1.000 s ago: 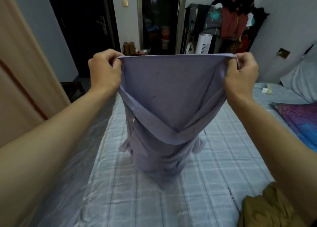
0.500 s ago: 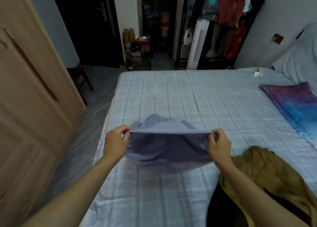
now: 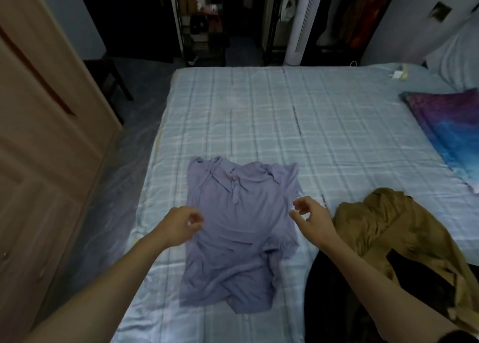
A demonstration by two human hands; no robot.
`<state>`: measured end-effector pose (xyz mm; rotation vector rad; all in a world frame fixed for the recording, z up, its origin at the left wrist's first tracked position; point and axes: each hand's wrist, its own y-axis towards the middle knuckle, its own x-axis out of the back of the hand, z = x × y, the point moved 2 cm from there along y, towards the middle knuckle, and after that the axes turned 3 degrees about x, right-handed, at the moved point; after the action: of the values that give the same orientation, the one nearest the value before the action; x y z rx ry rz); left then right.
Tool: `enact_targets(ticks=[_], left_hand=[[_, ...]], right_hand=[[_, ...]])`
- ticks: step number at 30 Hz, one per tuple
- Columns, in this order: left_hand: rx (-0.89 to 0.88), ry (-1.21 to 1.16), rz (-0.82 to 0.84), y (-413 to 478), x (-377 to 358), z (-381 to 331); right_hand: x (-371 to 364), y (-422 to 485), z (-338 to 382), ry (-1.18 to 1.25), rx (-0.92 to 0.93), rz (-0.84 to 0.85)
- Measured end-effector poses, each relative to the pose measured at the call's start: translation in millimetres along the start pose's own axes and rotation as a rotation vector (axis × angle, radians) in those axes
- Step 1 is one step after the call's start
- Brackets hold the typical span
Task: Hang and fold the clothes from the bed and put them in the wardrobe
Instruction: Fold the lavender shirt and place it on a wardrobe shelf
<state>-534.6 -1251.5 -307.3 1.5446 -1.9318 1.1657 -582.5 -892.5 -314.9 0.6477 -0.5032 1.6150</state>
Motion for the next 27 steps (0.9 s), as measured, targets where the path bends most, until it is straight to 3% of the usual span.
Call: enact_targets(ticks=[9, 17, 23, 27], left_hand=[[0.071, -0.050, -0.015, 93.8, 10.6, 22.5], [0.113, -0.051, 0.013, 236.4, -20.0, 58.5], [-0.040, -0.074, -0.053, 335.6, -57.1, 74.8], [-0.162, 0.073, -0.167, 385.0, -74.4, 76.5]], right_hand=[[-52.5, 102.4, -16.6, -0.001, -0.048, 0.042], [-130.6, 209.5, -79.7, 0.022, -0.114, 0.080], [-185.4, 260.6, -124.7, -0.128, 0.094, 0.150], [-216.1, 288.2, -137.2, -0.256, 0.260, 0.193]])
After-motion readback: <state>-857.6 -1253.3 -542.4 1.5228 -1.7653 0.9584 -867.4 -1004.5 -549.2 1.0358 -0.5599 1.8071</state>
